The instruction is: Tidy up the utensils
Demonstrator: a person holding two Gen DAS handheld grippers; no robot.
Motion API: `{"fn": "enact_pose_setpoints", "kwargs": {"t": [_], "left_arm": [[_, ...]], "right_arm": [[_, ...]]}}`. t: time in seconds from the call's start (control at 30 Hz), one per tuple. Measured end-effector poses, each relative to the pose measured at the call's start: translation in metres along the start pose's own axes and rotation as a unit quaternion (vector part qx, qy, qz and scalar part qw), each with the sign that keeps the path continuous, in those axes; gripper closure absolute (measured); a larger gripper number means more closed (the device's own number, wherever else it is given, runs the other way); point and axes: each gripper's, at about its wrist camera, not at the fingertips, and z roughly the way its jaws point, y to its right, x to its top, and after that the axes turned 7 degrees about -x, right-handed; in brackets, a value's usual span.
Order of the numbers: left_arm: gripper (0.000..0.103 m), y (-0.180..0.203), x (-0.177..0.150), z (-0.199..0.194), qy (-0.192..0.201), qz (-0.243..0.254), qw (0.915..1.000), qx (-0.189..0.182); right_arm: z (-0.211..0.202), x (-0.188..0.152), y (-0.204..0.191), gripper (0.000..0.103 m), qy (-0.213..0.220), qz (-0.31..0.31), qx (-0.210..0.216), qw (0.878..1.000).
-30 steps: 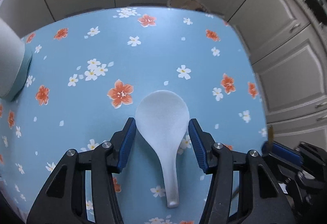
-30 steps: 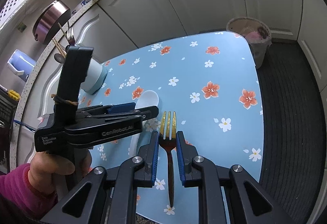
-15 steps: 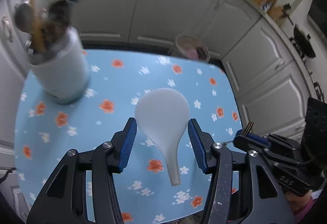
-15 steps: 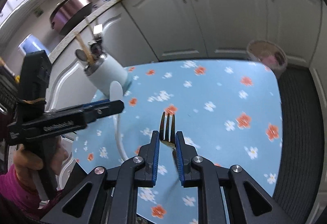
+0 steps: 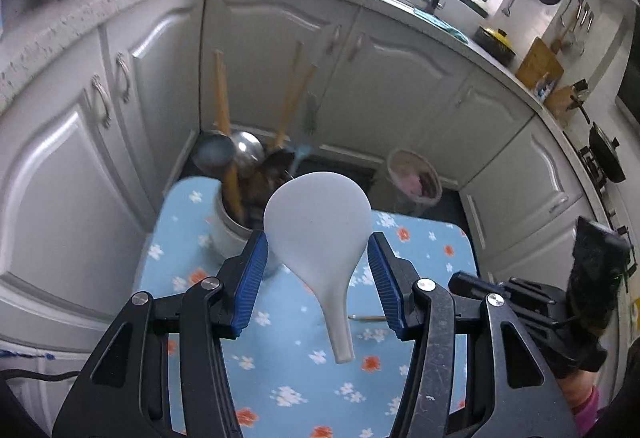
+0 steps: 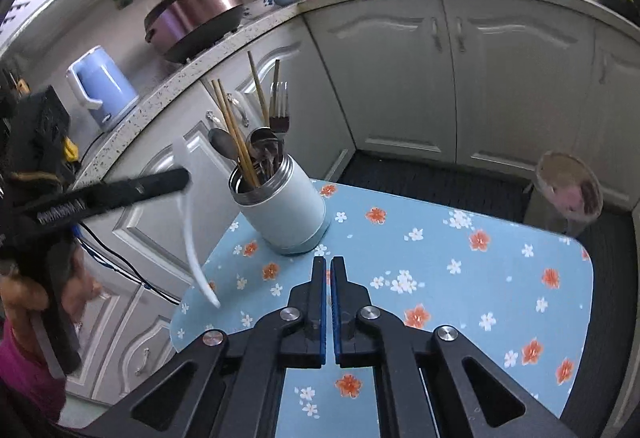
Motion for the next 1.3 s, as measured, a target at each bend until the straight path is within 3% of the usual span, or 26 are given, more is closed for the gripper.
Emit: {"fn": "enact_pose_setpoints", "kwargs": {"t": [0.1, 0.2, 0.3, 0.43, 0.6, 0.7, 0.77, 0.8, 0.9, 0.97, 1.03, 1.1, 1.2, 1.3], "left_arm": [[0.052, -0.009, -0.001, 0.002, 0.001, -0.006, 1.0, -0.001], [0.052, -0.017, -0.002, 0.007, -0.006, -0.019, 0.9998, -0.009], [0.052, -0.02, -0.005, 0.006, -0.008, -0.023, 0.9997, -0.009], [0.052, -0.03, -0.003, -0.001, -0.005, -0.034, 0.9994, -0.007], [0.052, -0.042, 0.0, -0.008, -0.003, -0.047, 0.9989, -0.004], [0.052, -0.047, 0.002, -0.007, -0.005, -0.052, 0.9986, -0.003], [0.052, -0.05, 0.003, -0.005, -0.006, -0.057, 0.9984, -0.004], [0.052, -0.051, 0.004, -0.005, -0.007, -0.058, 0.9983, -0.005], [0.052, -0.055, 0.006, -0.005, -0.006, -0.063, 0.998, -0.005], [0.052, -0.057, 0.009, -0.007, -0.003, -0.068, 0.9976, -0.01], [0.052, -0.055, 0.012, -0.011, 0.005, -0.068, 0.9976, -0.013], [0.052, -0.053, 0.017, -0.015, 0.012, -0.064, 0.9978, -0.015], [0.052, -0.05, 0.026, -0.019, 0.029, -0.057, 0.9979, -0.01], [0.052, -0.051, 0.039, -0.019, 0.055, -0.053, 0.9971, 0.004]], "right_arm": [[0.029, -0.011, 0.001, 0.098, -0.029, -0.017, -0.012, 0.999], [0.063, -0.033, -0.005, 0.081, -0.07, -0.07, -0.015, 0.995], [0.094, -0.05, -0.031, 0.08, -0.108, -0.177, -0.015, 0.978], [0.124, -0.058, -0.053, 0.08, -0.139, -0.296, -0.02, 0.945], [0.147, -0.063, -0.071, 0.078, -0.176, -0.385, 0.001, 0.906], [0.158, -0.064, -0.077, 0.08, -0.181, -0.409, -0.008, 0.894], [0.163, -0.064, -0.076, 0.096, -0.181, -0.397, -0.011, 0.9], [0.163, -0.063, -0.073, 0.099, -0.188, -0.379, -0.002, 0.906], [0.153, -0.06, -0.064, 0.101, -0.189, -0.332, 0.012, 0.924], [0.139, -0.047, -0.049, 0.101, -0.174, -0.277, 0.032, 0.945], [0.12, -0.03, -0.03, 0.101, -0.146, -0.212, 0.044, 0.965], [0.106, -0.017, -0.019, 0.102, -0.124, -0.172, 0.061, 0.975], [0.078, 0.003, -0.018, 0.101, -0.07, -0.126, 0.075, 0.987], [0.047, 0.036, -0.035, 0.101, 0.02, -0.095, 0.075, 0.992]]}}
